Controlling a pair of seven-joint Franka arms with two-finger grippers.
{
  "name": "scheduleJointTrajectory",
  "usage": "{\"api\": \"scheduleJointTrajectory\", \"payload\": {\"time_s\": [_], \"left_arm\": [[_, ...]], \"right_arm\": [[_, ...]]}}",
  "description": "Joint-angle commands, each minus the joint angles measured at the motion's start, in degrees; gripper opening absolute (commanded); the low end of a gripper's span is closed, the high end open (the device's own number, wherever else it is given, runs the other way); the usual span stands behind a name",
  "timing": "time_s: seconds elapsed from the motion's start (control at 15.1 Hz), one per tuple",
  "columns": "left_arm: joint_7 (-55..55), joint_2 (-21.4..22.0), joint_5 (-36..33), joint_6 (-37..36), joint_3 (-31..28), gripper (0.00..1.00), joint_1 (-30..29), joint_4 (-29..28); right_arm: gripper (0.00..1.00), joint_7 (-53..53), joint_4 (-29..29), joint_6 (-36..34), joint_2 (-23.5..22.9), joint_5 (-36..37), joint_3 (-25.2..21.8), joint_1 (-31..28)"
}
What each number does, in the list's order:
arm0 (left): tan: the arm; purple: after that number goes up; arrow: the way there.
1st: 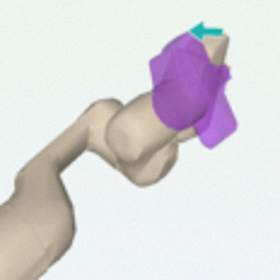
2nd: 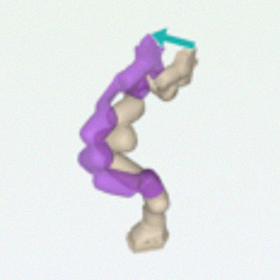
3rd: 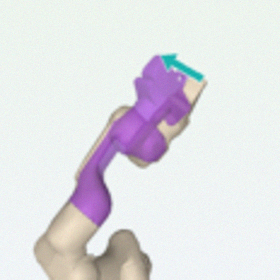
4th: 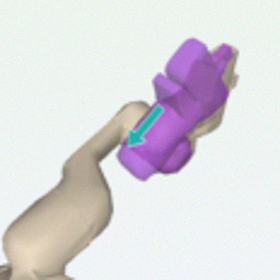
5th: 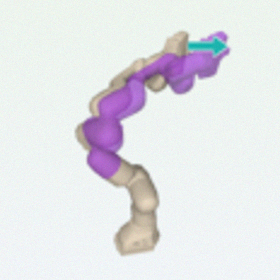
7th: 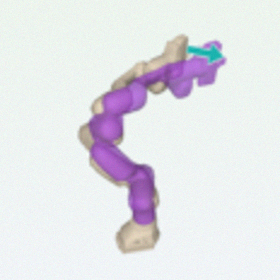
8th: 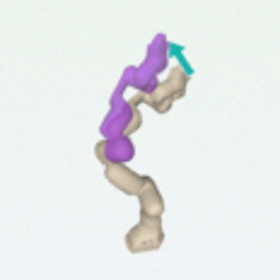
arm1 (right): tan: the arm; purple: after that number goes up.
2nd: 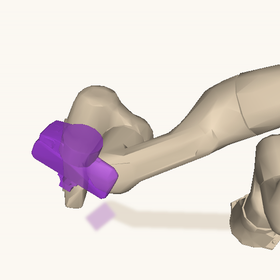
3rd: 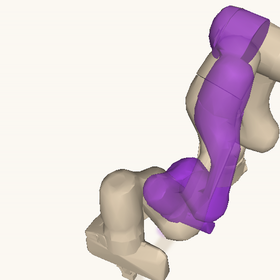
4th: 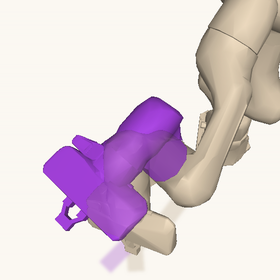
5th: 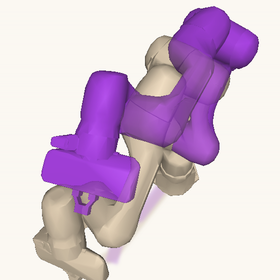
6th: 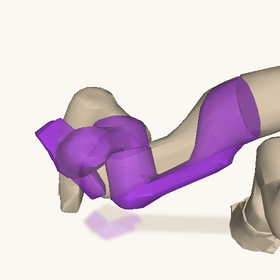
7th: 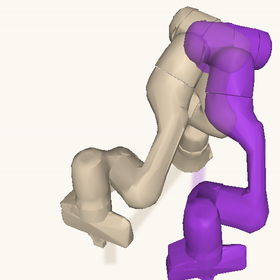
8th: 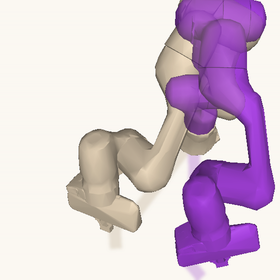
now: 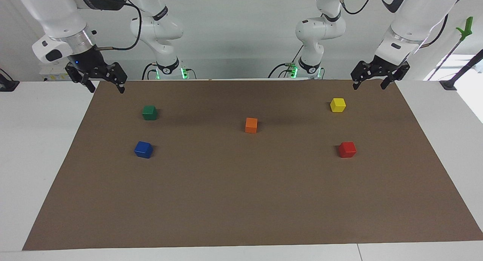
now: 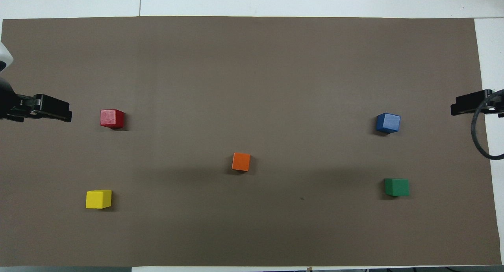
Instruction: Transfer red block to right arm and stack on blue block
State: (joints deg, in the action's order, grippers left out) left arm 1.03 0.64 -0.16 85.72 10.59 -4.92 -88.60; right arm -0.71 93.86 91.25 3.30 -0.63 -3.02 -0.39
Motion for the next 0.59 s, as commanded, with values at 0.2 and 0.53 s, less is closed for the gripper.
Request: {"api": "scheduleJointTrajectory", "payload": {"time_s": [0.2, 0.53], "left_arm": [[-0.41, 0.59, 0.87, 0.59, -0.22, 1.00, -0.35, -0.87], [0.55, 0.76, 0.43, -3.08, -1.18, 1.00, 0.00, -0.69]], "right_arm": [[1.00, 1.59, 1.15, -0.37, 1.27, -1.21, 0.47, -1.19], [1.00, 1.85, 1.77, -0.37, 1.36, -1.13, 0.47, -1.11]]}}
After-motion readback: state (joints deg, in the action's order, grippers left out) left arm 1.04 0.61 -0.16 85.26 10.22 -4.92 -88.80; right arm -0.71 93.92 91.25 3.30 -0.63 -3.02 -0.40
